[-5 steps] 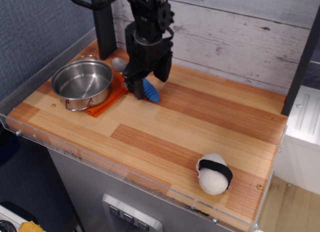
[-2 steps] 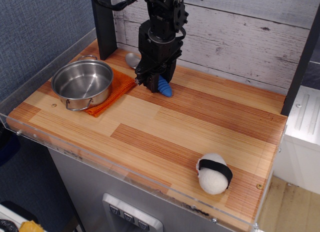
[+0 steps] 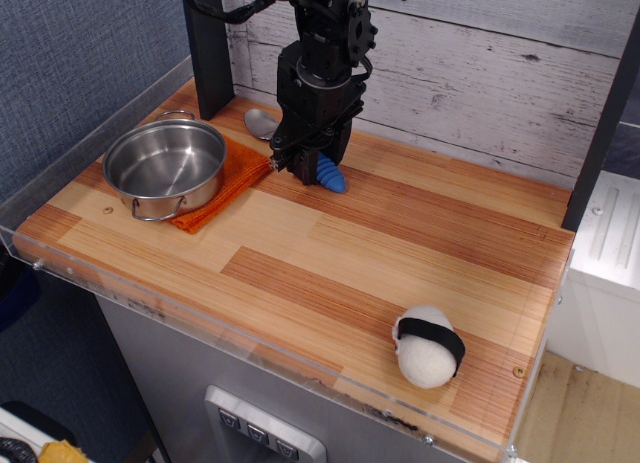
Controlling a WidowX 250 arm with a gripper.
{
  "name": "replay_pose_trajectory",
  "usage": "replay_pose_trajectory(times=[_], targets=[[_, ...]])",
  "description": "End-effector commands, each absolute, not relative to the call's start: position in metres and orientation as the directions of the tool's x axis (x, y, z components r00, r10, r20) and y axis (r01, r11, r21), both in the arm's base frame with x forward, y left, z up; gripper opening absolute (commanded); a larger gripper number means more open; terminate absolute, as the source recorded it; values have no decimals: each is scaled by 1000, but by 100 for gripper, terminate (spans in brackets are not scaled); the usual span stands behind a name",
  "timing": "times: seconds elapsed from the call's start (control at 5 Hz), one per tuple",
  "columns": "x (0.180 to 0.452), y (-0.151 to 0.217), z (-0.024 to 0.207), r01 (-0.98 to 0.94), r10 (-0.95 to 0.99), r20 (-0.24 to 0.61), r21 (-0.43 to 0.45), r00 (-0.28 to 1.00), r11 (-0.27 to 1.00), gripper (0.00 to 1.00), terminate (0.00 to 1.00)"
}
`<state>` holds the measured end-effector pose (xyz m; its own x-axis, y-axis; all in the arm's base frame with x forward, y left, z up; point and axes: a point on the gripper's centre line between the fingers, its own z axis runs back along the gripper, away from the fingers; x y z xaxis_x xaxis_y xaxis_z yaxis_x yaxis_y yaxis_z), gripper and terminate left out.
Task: Move the blue spoon to the lower middle of the table
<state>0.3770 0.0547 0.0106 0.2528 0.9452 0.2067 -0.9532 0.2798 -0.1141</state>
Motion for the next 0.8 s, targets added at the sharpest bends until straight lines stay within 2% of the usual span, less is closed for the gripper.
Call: replay_pose_trajectory(times=[0.0, 0.4, 0.6], targets=[[387, 49, 60, -928, 937, 232, -206, 262, 311, 0, 0], [380, 29, 108, -895, 928, 242, -279, 284, 347, 0, 0], [366, 10, 141, -885, 925, 259, -305, 278, 351, 0, 0]])
